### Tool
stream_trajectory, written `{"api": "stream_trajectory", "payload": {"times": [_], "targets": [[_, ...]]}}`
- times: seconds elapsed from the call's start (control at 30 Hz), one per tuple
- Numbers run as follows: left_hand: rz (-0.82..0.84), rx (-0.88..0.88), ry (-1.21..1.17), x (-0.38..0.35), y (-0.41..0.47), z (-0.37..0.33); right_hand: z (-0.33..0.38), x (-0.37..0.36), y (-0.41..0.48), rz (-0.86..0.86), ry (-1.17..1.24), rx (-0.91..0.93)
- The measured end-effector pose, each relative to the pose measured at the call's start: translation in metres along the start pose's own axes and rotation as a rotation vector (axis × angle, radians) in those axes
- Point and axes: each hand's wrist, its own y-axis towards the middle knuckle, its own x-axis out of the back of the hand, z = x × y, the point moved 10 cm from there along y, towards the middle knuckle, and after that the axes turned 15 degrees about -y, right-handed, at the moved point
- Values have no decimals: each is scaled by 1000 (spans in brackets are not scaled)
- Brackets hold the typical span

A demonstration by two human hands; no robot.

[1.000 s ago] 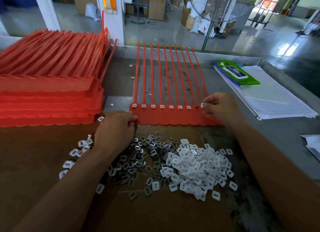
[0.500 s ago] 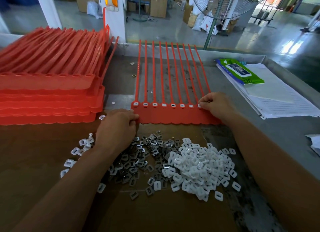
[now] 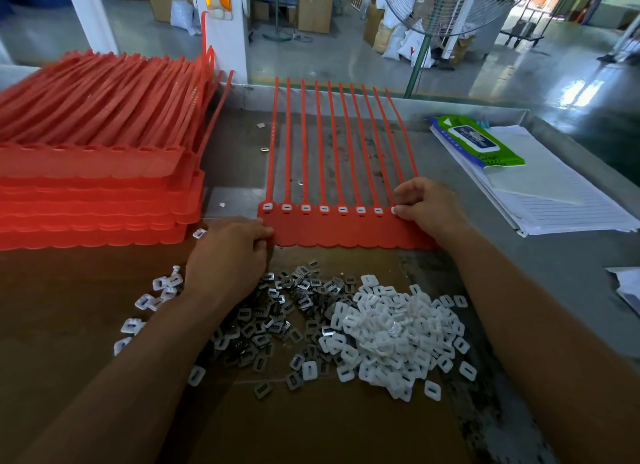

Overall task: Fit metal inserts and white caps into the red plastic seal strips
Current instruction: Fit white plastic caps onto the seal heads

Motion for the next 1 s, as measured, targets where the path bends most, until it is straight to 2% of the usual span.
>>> {"api": "stream_trajectory", "payload": {"times": [0.27,0.43,0.77,1.0], "targets": [[-6,0,-5,1,0,-1,-8,-2,12,70,-23,-166],[-12,-9,-3,2,0,-2,-6,-2,16,105,-69,-208],[-8,0,-12,3,-2,-2,-6,0,13,70,-75,-195],[-7,-7,-17,3,-2,-5,-4,1,2,-3,-52,-70]]}}
